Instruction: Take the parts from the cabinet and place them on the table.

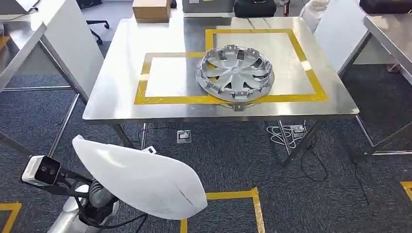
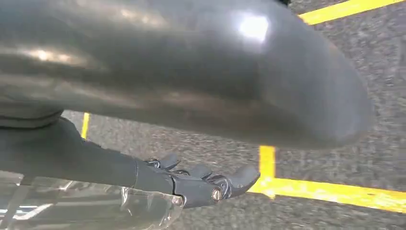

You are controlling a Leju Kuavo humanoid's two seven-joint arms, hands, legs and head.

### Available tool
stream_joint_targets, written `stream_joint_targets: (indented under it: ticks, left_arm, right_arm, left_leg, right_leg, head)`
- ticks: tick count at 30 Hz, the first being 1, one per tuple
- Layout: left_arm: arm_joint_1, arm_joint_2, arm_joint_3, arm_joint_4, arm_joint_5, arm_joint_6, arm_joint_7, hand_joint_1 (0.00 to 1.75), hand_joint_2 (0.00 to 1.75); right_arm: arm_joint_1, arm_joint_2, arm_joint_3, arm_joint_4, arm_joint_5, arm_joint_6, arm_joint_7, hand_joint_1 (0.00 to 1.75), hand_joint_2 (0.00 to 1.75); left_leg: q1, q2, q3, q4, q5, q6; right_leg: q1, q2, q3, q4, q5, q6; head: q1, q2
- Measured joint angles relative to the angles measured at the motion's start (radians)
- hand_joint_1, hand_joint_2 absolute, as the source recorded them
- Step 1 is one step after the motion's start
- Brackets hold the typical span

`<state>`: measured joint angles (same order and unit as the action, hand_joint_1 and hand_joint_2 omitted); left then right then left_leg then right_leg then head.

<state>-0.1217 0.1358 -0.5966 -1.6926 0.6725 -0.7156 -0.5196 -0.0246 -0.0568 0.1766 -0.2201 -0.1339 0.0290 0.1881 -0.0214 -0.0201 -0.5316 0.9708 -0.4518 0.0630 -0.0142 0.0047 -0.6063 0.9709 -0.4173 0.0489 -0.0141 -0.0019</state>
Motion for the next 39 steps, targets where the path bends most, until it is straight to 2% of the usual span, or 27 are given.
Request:
stream_joint_targets:
  ticks: [1,2,3,4,5,6,9,10,12,14,16,18,19,20,21,23,24,25,26,27,29,30,31,33,35,36,39]
  left_arm:
    - [0.0,0.0,0.0,0.0,0.0,0.0,0.0,1.75,1.75]
    - [0.0,0.0,-0.001,0.0,0.0,0.0,0.0,1.75,1.75]
    - [0.0,0.0,-0.002,0.0,0.0,-0.001,0.0,1.75,1.75]
    - [-0.001,0.0,-0.002,0.0,0.0,-0.001,0.0,1.75,1.75]
    - [-0.002,0.0,-0.001,0.0,0.0,-0.001,0.0,1.75,1.75]
    - [-0.005,0.0,-0.002,0.0,0.0,-0.002,0.0,1.75,1.75]
    - [-0.004,0.001,-0.003,0.0,0.001,-0.002,0.0,1.75,1.75]
    - [-0.004,0.001,-0.003,0.0,0.001,-0.002,-0.001,1.75,1.75]
    - [-0.004,0.003,-0.003,0.0,0.001,-0.002,-0.002,1.75,1.75]
    - [-0.005,0.003,-0.003,0.0,0.001,-0.002,-0.002,1.75,1.75]
    - [-0.007,0.004,-0.002,-0.002,0.001,0.0,-0.004,1.75,1.75]
    - [-0.006,0.004,-0.003,-0.003,0.001,0.0,-0.004,1.75,1.75]
    - [-0.006,0.006,-0.002,-0.005,0.0,0.0,-0.004,1.75,1.75]
    - [-0.006,0.005,-0.002,-0.006,0.0,0.0,-0.005,1.75,1.75]
    - [-0.01,0.005,-0.003,-0.007,0.0,0.0,-0.005,1.75,1.75]
    - [-0.011,0.003,-0.003,-0.007,0.0,0.0,-0.005,1.75,1.75]
    - [-0.011,0.003,-0.004,-0.007,0.0,0.0,-0.005,1.75,1.75]
    - [-0.01,0.003,-0.004,-0.006,0.0,0.0,-0.005,1.75,1.75]
    - [-0.01,0.003,-0.003,-0.006,0.0,0.0,-0.005,1.75,1.75]
    - [-0.01,0.003,-0.003,-0.006,0.0,0.0,-0.005,1.75,1.75]
    - [-0.01,0.003,-0.004,-0.007,0.0,0.0,-0.005,1.75,1.75]
    - [-0.011,0.003,-0.004,-0.006,0.0,0.0,-0.005,1.75,1.75]
    - [-0.01,0.003,-0.004,-0.006,0.0,0.0,-0.005,1.75,1.75]
    - [-0.01,0.003,-0.005,-0.006,0.0,0.0,-0.005,1.75,1.75]
    - [-0.011,0.003,-0.003,-0.008,0.0,0.0,-0.005,1.75,1.75]
    - [-0.013,0.003,-0.003,-0.009,0.0,0.0,-0.005,1.75,1.75]
    - [-0.013,0.003,-0.003,-0.009,0.0,0.0,-0.005,1.75,1.75]
  right_arm:
    - [-0.002,0.0,0.0,0.0,0.0,0.0,0.0,0.0,0.0]
    - [0.0,0.0,0.0,0.0,0.0,0.0,0.0,0.0,0.0]
    - [0.001,-0.001,0.0,0.0,-0.001,0.0,0.0,0.0,0.0]
    - [0.001,0.0,0.0,0.0,-0.001,0.0,-0.001,0.0,0.0]
    - [0.0,0.003,0.0,0.0,-0.002,0.0,-0.001,0.0,0.0]
    - [-0.001,0.002,-0.001,0.001,-0.002,0.0,-0.002,0.0,0.0]
    - [0.001,0.002,-0.001,0.001,-0.003,0.0,-0.003,0.0,0.0]
    - [0.003,0.002,-0.001,0.002,-0.003,0.001,-0.006,0.0,0.0]
    - [0.004,0.003,0.0,0.002,-0.004,0.002,-0.008,0.0,0.0]
    - [0.004,0.005,0.0,0.003,-0.004,0.002,-0.013,0.0,0.0]
    - [0.0,0.006,0.0,0.003,-0.004,0.002,-0.016,0.0,0.0]
    - [0.003,0.007,0.0,0.003,-0.005,0.003,-0.016,0.0,0.0]
    - [0.003,0.007,0.0,0.003,-0.004,0.003,-0.017,0.0,0.0]
    - [0.004,0.008,0.0,0.003,-0.004,0.003,-0.018,0.0,0.0]
    - [0.001,0.008,0.0,0.003,-0.004,0.003,-0.019,0.0,0.0]
    - [-0.001,0.006,0.0,0.003,-0.004,0.003,-0.019,0.0,0.0]
    - [-0.001,0.005,0.0,0.003,-0.005,0.003,-0.019,0.0,0.0]
    - [0.003,0.004,0.0,0.004,-0.005,0.003,-0.019,0.0,0.0]
    - [0.006,0.004,0.0,0.004,-0.005,0.003,-0.019,0.0,0.0]
    - [0.007,0.004,0.0,0.004,-0.004,0.003,-0.019,0.0,0.0]
    - [0.006,0.003,0.0,0.004,-0.004,0.003,-0.019,0.0,0.0]
    - [0.007,0.002,0.0,0.006,-0.004,0.003,-0.019,0.0,0.0]
    - [0.003,0.003,0.0,0.006,-0.004,0.003,-0.019,0.0,0.0]
    - [0.006,0.002,0.0,0.006,-0.005,0.003,-0.019,0.0,0.0]
    - [0.006,0.008,0.0,0.007,-0.005,0.003,-0.019,0.0,0.0]
    - [0.005,0.004,0.0,0.007,-0.005,0.003,-0.02,0.0,0.0]
    - [0.003,0.004,0.0,0.007,-0.005,0.003,-0.02,0.0,0.0]
  left_leg:
    - [0.0,-0.002,-0.007,-0.001,-0.005,-0.006]
    - [0.0,-0.002,-0.003,0.004,-0.006,-0.012]
    - [0.0,-0.003,-0.002,0.008,-0.008,-0.013]
    - [0.0,-0.003,0.003,0.011,-0.016,-0.019]
    - [0.002,0.003,-0.014,0.04,-0.028,-0.027]
    - [0.007,0.006,-0.043,0.098,-0.046,-0.036]
    - [0.025,0.013,-0.184,0.318,-0.131,-0.058]
    - [0.029,0.016,-0.208,0.336,-0.125,-0.061]
    - [0.033,0.018,-0.178,0.237,-0.044,-0.061]
    - [0.031,0.019,-0.096,0.041,0.078,-0.045]
    - [0.017,0.017,-0.088,0.011,0.035,-0.032]
    - [0.012,0.014,-0.079,0.004,0.046,-0.012]
    - [0.016,0.012,-0.058,0.0,0.046,-0.001]
    - [0.02,0.017,-0.042,-0.01,0.046,0.0]
    - [0.02,0.016,-0.036,-0.01,0.044,0.005]
    - [0.015,0.015,-0.035,-0.01,0.036,0.013]
    - [0.012,0.013,-0.034,-0.01,0.032,0.015]
    - [0.009,0.011,-0.03,-0.01,0.028,0.015]
    - [0.008,0.007,-0.023,-0.01,0.022,0.014]
    - [0.007,0.006,-0.013,-0.009,0.015,0.012]
    - [0.006,0.006,0.012,-0.008,-0.003,0.006]
    - [0.003,0.006,0.017,-0.004,-0.011,0.001]
    - [0.002,0.004,0.014,-0.003,-0.017,-0.004]
    - [0.002,0.004,0.015,0.009,-0.023,-0.015]
    - [0.005,0.005,0.01,0.018,-0.039,-0.023]
    - [0.006,0.007,-0.007,0.061,-0.05,-0.032]
    - [0.023,0.012,-0.152,0.295,-0.136,-0.056]
  right_leg:
    - [0.004,0.0,0.006,0.0,-0.003,-0.022]
    - [0.005,0.001,0.008,-0.002,0.005,-0.032]
    - [0.005,0.001,0.013,-0.002,0.003,-0.038]
    - [-0.007,0.003,0.025,-0.004,0.003,-0.041]
    - [-0.008,0.004,0.036,-0.007,-0.001,-0.047]
    - [-0.009,0.004,0.042,-0.007,-0.006,-0.055]
    - [-0.009,0.004,0.052,-0.006,-0.022,-0.054]
    - [-0.009,0.005,0.059,-0.006,-0.029,-0.052]
    - [-0.01,0.007,0.081,-0.006,-0.043,-0.048]
    - [-0.01,0.008,0.106,-0.008,-0.06,-0.043]
    - [-0.008,0.009,0.106,-0.011,-0.067,-0.031]
    - [-0.004,0.006,0.112,0.003,-0.059,-0.011]
    - [-0.005,0.005,0.119,0.003,-0.059,-0.006]
    - [-0.007,0.002,0.111,0.019,-0.075,-0.008]
    - [-0.007,0.002,0.088,0.067,-0.089,-0.01]
    - [-0.007,0.002,-0.019,0.232,-0.141,-0.021]
    - [-0.007,0.002,-0.068,0.3,-0.166,-0.022]
    - [-0.007,0.002,-0.101,0.333,-0.169,-0.014]
    - [-0.007,0.002,-0.106,0.313,-0.152,-0.006]
    - [-0.007,0.001,-0.086,0.247,-0.11,0.007]
    - [-0.006,0.001,-0.015,0.052,-0.002,0.02]
    - [-0.003,-0.002,-0.003,0.005,0.02,0.009]
    - [0.001,-0.004,-0.002,0.003,-0.007,-0.02]
    - [0.006,-0.002,0.002,0.001,0.006,-0.038]
    - [-0.008,0.001,0.024,-0.001,0.004,-0.042]
    - [-0.01,0.0,0.033,0.0,-0.001,-0.049]
    - [-0.008,0.001,0.044,0.0,-0.017,-0.056]
  head:
    - [0.002,0.0]
    - [-0.001,0.0]
    - [0.0,0.0]
    - [0.0,0.0]
    - [0.0,0.0]
    - [-0.004,0.0]
    - [-0.003,0.0]
    - [-0.003,0.0]
    - [-0.003,0.0]
    - [-0.003,0.0]
    - [-0.003,0.0]
    - [-0.001,0.0]
    - [-0.002,0.0]
    - [0.002,0.0]
    - [0.002,0.0]
    - [0.002,0.0]
    - [0.003,0.0]
    - [0.003,0.0]
    - [0.003,0.0]
    - [0.003,0.0]
    - [0.003,0.0]
    - [0.004,0.0]
    - [0.002,0.0]
    - [0.001,0.0]
    - [0.002,0.0]
    - [-0.001,0.0]
    - [-0.001,0.0]
